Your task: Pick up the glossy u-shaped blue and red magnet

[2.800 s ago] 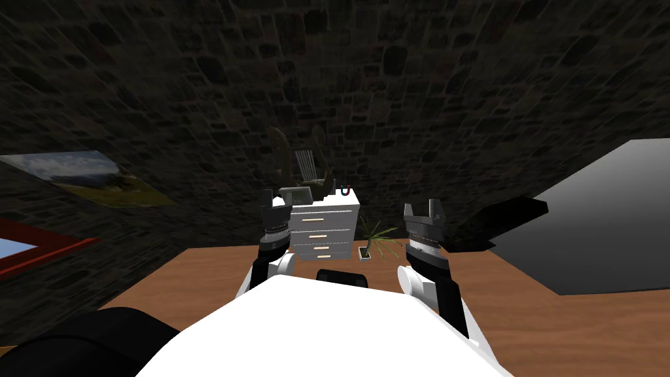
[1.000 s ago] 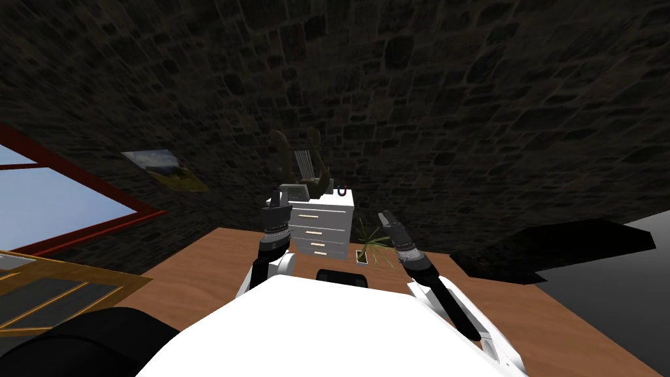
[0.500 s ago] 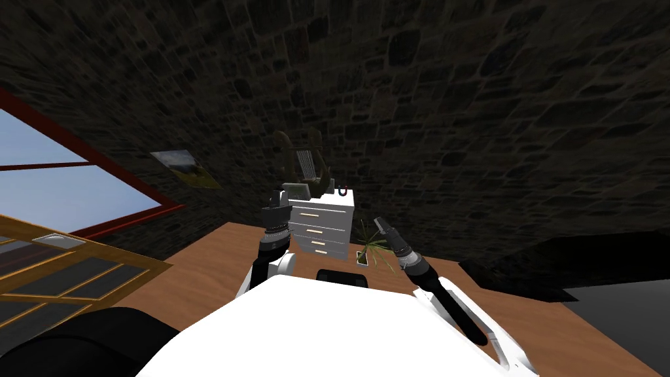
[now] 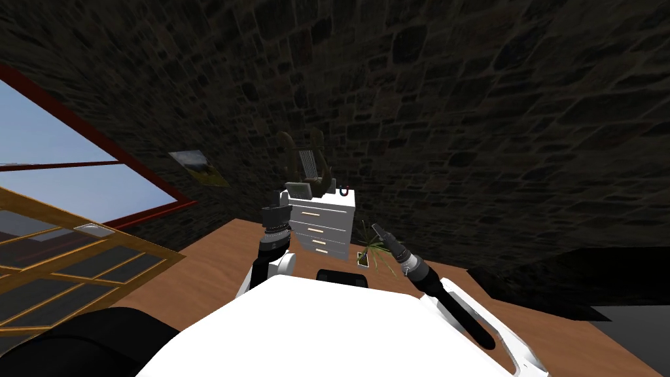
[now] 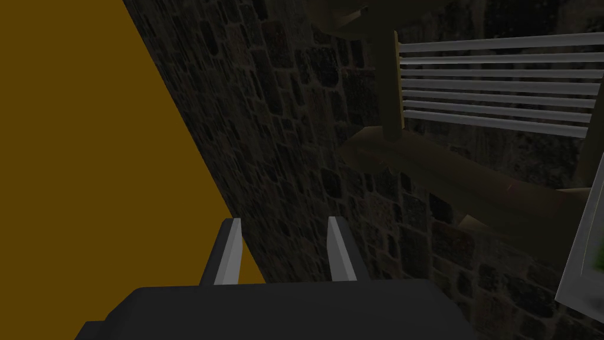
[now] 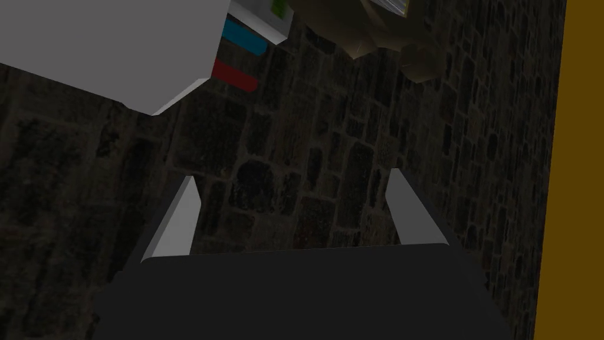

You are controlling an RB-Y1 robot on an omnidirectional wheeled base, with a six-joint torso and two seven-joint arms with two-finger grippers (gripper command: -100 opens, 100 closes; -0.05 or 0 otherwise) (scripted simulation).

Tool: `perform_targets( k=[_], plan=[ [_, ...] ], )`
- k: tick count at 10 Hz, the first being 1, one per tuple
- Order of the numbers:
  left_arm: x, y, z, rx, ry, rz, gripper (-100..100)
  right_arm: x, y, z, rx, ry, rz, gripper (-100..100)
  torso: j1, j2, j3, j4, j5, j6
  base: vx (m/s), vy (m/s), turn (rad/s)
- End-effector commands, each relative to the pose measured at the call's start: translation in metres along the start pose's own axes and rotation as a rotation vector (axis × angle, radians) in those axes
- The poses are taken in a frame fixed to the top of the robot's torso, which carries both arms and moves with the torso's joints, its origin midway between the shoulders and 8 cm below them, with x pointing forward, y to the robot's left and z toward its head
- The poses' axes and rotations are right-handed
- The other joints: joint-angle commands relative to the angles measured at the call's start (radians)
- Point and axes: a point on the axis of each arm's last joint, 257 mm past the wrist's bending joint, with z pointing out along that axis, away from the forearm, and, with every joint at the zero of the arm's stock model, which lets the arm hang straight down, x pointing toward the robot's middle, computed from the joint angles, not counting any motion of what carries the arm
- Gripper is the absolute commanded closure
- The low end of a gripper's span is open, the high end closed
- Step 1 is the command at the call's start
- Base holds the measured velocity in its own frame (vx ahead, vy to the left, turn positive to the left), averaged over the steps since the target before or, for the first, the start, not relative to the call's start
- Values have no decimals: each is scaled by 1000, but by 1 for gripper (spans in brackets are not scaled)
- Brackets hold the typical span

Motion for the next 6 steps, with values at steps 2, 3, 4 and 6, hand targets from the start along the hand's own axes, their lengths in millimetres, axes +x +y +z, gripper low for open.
perform_targets(
  k=[2, 3, 4, 6],
  plan=[
    [0, 0, 0, 0, 0, 0, 0, 9, -7, -10, 19, 63, -18, -100, 0, 0, 0, 0, 0, 0, 1, -19, 81],
    [0, 0, 0, 0, 0, 0, 0, 25, -17, -19, 38, 120, -17, -100, 1, 0, 0, 0, 0, 1, -2, -12, 190],
    [0, 0, 0, 0, 0, 0, 0, 26, -19, -23, 47, 147, -32, -100, 1, 0, 0, 0, 0, 0, 0, -16, 136],
    [0, 0, 0, 0, 0, 0, 0, 41, -29, -36, 69, 213, -36, -100, 1, 0, 0, 0, 0, 1, 2, -7, 121]
  ],
)
